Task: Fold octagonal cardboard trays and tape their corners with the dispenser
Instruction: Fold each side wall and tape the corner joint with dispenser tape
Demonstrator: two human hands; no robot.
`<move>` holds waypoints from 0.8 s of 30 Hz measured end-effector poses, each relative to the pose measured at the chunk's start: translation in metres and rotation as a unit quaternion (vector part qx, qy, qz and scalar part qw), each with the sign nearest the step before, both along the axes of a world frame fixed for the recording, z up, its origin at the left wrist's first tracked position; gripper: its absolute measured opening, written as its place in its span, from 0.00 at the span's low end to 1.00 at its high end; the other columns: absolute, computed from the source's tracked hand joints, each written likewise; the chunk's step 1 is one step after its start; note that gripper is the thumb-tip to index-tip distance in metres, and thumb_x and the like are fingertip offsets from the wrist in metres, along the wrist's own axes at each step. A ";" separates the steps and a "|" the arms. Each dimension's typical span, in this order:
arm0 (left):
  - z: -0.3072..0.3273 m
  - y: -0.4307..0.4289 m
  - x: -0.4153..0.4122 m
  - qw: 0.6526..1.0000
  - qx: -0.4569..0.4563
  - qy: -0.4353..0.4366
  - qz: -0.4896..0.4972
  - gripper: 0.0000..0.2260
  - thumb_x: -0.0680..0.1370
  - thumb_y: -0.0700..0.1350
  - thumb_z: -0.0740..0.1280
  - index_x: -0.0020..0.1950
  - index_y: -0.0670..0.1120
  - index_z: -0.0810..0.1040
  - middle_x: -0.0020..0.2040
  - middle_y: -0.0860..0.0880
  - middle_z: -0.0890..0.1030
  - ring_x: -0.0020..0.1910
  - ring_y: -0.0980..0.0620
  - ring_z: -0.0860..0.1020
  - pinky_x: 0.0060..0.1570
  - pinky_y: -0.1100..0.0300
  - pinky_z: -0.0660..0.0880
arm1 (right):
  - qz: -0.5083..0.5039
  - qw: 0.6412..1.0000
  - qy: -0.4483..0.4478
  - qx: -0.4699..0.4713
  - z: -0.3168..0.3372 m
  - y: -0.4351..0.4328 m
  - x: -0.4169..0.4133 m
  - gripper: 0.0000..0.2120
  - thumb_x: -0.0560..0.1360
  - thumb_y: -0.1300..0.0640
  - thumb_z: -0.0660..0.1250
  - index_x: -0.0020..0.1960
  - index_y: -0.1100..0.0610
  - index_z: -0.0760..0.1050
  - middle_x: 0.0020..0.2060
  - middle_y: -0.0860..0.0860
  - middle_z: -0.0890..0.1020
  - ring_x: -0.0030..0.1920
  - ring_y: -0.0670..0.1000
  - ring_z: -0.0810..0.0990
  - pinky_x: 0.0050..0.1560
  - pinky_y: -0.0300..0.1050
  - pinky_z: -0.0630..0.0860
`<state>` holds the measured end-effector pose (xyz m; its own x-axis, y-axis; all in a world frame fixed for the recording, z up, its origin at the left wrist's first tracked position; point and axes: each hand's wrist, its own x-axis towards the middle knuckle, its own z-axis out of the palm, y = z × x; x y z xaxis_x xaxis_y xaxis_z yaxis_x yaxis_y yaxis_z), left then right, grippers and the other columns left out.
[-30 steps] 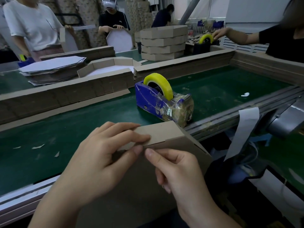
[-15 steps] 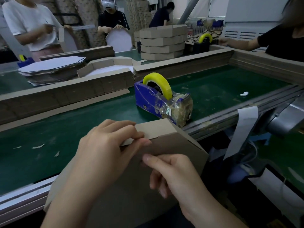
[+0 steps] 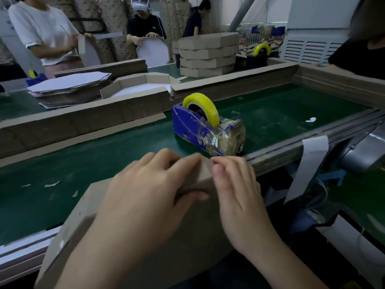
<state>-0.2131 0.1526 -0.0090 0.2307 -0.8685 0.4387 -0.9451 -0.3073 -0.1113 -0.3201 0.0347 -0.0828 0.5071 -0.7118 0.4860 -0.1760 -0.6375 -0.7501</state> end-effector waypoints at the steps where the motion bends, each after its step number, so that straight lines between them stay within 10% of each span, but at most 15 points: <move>1: 0.003 -0.001 -0.004 1.000 -0.004 0.006 -0.013 0.24 0.72 0.65 0.56 0.61 0.58 0.79 0.47 0.54 0.81 0.43 0.48 0.81 0.30 0.57 0.69 | 0.020 0.999 -0.038 0.005 0.002 -0.005 -0.003 0.29 0.79 0.35 0.44 0.57 0.52 0.76 0.53 0.43 0.76 0.59 0.45 0.74 0.59 0.44 0.68; 8: -0.005 0.023 0.007 0.971 -0.147 0.168 -0.085 0.23 0.73 0.63 0.63 0.68 0.63 0.72 0.55 0.55 0.78 0.52 0.49 0.80 0.42 0.48 0.77 | 0.072 0.975 -0.089 0.189 0.018 -0.062 -0.035 0.11 0.71 0.47 0.64 0.45 0.49 0.83 0.41 0.44 0.85 0.43 0.41 0.81 0.39 0.27 0.71; 14: -0.030 0.031 0.025 0.942 -0.152 0.282 -0.098 0.23 0.73 0.58 0.65 0.68 0.57 0.74 0.56 0.54 0.78 0.55 0.56 0.78 0.50 0.63 0.72 | 0.090 0.984 -0.056 0.144 0.018 -0.058 -0.022 0.09 0.71 0.47 0.65 0.46 0.48 0.81 0.41 0.42 0.83 0.44 0.40 0.80 0.40 0.26 0.70; 24: -0.007 -0.007 0.020 0.986 0.005 0.092 -0.136 0.17 0.78 0.59 0.57 0.61 0.61 0.80 0.55 0.53 0.81 0.50 0.49 0.79 0.43 0.53 0.76 | 0.109 0.988 -0.020 0.110 0.013 -0.036 -0.004 0.09 0.71 0.43 0.67 0.47 0.47 0.80 0.41 0.41 0.82 0.46 0.41 0.79 0.43 0.30 0.71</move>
